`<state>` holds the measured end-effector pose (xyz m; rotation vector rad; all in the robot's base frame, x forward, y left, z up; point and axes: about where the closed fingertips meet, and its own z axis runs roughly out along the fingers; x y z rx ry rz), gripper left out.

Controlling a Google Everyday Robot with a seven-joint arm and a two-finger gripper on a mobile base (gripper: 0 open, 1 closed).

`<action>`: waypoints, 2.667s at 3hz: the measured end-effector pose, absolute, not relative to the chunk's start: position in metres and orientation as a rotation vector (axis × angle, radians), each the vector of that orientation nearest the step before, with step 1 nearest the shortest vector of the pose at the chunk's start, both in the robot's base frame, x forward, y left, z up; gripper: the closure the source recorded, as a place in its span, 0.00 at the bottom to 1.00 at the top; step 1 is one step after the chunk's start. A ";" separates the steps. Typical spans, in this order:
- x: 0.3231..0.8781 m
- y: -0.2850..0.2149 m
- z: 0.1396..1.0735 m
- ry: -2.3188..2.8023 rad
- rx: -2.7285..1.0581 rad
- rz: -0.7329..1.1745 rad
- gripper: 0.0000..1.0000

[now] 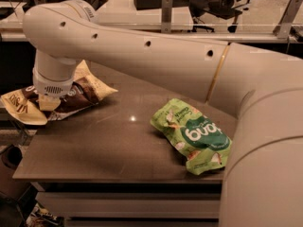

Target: Pick brown chip bag

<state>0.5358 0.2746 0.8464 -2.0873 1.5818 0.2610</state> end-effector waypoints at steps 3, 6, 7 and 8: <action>0.536 0.275 0.847 1.581 -2.087 0.261 1.00; 0.529 0.270 0.908 1.492 -2.080 0.165 1.00; 0.528 0.270 0.908 1.492 -2.080 0.165 1.00; 0.531 0.266 0.918 1.421 -2.045 0.226 1.00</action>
Offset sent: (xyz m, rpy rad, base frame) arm -0.0058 0.0045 0.0234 0.0351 -0.0576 0.0107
